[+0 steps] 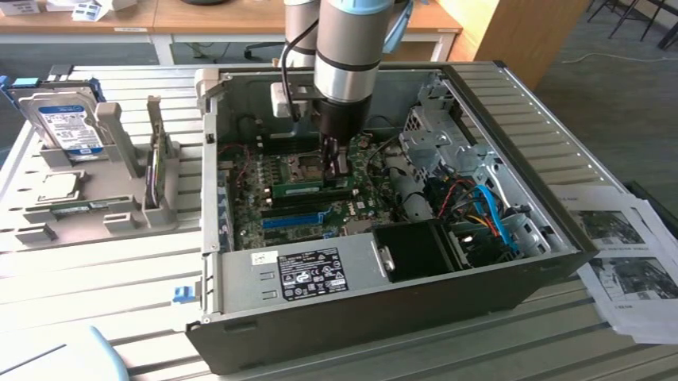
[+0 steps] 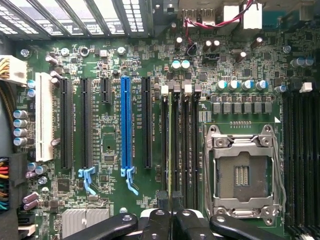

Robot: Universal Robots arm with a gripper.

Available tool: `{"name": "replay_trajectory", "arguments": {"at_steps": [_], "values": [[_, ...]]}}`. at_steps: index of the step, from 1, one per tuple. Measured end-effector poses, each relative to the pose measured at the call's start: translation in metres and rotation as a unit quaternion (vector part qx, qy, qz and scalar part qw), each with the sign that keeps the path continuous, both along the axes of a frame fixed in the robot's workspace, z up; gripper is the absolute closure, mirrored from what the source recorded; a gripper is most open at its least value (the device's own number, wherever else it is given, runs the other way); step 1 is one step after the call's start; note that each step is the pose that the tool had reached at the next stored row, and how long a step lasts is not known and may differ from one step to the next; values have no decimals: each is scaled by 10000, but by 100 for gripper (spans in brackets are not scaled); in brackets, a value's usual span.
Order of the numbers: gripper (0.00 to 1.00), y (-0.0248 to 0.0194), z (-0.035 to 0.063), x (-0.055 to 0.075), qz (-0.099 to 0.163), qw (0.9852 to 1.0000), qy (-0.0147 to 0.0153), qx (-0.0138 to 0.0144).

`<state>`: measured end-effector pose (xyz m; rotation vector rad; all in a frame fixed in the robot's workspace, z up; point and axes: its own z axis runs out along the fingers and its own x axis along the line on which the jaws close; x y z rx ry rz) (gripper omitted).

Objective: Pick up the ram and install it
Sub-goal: 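Insert the ram into the slot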

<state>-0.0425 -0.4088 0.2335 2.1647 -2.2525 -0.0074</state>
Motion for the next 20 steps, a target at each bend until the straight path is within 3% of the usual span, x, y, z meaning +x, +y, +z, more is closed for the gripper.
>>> {"name": "replay_trajectory", "arguments": {"at_steps": [20], "values": [[89,0,-30,-7,0,10000,-2,1]]}}
